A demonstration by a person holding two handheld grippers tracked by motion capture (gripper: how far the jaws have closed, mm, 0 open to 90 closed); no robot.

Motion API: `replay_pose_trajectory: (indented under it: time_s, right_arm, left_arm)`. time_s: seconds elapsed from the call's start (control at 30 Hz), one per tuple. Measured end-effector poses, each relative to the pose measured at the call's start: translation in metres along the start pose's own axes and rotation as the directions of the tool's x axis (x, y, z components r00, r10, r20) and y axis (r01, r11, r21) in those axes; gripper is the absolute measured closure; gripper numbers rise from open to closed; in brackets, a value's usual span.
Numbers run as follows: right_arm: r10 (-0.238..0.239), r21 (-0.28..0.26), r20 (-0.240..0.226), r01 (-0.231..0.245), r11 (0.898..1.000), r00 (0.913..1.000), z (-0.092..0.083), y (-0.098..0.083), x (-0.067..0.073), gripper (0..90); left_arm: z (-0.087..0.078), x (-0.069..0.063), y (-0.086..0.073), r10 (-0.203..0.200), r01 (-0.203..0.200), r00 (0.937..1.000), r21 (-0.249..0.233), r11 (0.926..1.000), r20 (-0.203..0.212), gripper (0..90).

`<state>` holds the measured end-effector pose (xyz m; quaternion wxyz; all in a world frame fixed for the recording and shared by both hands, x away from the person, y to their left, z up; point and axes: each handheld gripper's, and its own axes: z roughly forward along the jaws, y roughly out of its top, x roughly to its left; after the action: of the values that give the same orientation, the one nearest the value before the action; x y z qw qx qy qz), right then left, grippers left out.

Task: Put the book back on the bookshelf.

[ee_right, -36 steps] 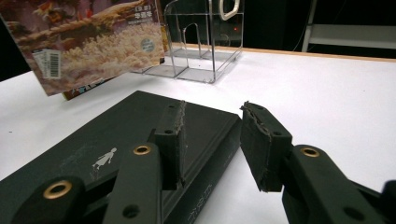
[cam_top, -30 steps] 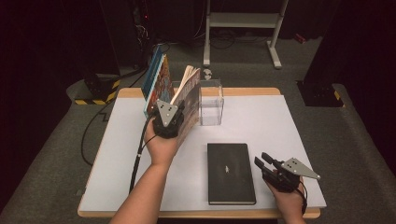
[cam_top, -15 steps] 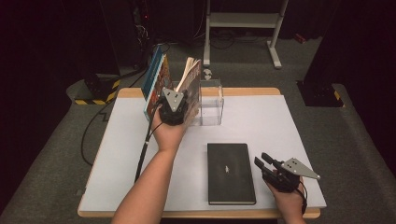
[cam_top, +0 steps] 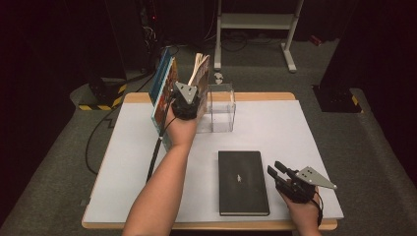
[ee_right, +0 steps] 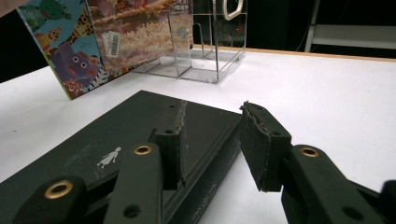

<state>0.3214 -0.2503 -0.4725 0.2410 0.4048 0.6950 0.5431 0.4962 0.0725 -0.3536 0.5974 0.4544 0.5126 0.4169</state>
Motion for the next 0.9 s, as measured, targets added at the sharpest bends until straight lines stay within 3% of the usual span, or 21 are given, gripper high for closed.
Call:
replay_pose_trajectory:
  time_s: [0.57,0.9]
  right_arm:
    - [0.012,-0.005,-0.003,-0.012,1.0,0.9999,-0.001,0.0,-0.002,61.0]
    - [0.012,-0.002,-0.005,-0.012,1.0,0.9999,0.0,-0.001,-0.001,61.1]
  left_arm:
    - [0.023,-0.001,-0.015,-0.001,0.001,0.9991,-0.013,0.9999,-0.041,83.8]
    - [0.029,0.002,-0.02,-0.017,0.016,0.9989,-0.013,0.9998,-0.044,83.8]
